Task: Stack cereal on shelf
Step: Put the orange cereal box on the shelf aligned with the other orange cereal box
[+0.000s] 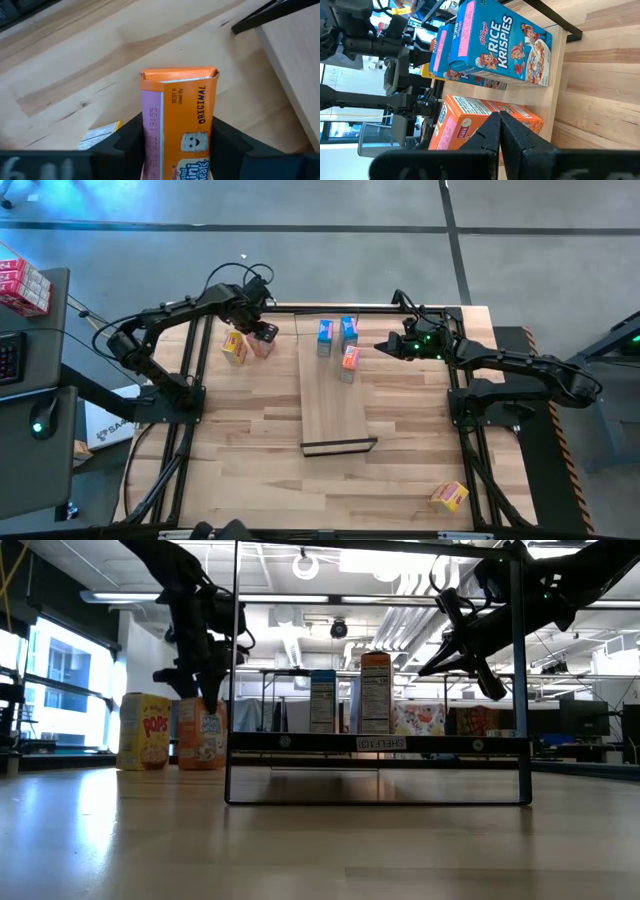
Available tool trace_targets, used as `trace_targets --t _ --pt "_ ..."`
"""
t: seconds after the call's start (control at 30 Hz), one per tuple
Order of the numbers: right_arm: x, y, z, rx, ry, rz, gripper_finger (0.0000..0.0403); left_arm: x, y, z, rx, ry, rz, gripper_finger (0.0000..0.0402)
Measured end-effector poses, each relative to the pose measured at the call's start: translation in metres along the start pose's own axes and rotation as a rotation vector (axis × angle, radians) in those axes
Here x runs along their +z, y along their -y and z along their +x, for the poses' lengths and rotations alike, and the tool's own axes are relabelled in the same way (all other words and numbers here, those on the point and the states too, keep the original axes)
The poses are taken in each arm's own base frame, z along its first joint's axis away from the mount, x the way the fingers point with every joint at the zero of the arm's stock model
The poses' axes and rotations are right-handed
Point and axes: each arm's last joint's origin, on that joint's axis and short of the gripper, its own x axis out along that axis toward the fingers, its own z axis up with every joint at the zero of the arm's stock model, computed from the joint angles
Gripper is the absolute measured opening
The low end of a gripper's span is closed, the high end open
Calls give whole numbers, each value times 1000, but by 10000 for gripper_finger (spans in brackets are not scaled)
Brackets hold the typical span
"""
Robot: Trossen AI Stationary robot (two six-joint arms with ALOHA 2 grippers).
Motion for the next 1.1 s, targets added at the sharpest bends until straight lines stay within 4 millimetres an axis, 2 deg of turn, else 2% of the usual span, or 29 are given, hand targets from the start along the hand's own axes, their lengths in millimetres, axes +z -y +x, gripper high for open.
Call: trace_targets --t 0.17,0.27,0.37,0.5,0.67,0.83,0.97,1.1 --pt "-2 -1 0 3 -8 -5 0 -4 -1 -17 -15 11 0 140" --pt "-4 -2 1 2 -9 -9 0 -4 2 -44 -88 62 -1 136" --pt "-5 -2 1 -4 0 -12 0 -12 10 -73 -198 121 -28 136" --pt "-7 -3 2 -4 -1 -17 0 -41 33 -102 -327 147 -33 135" --pt "-8 -4 2 -6 -2 -28 0 -74 75 -121 -433 179 -17 135" --pt "-9 -4 2 -8 3 -33 0 -85 120 -118 -509 253 -23 135" --pt "-9 -4 2 -7 0 -41 0 -85 147 -92 -455 228 -15 135" --pt "-9 -4 2 -4 -6 -41 0 -79 161 -64 -390 197 -74 135"
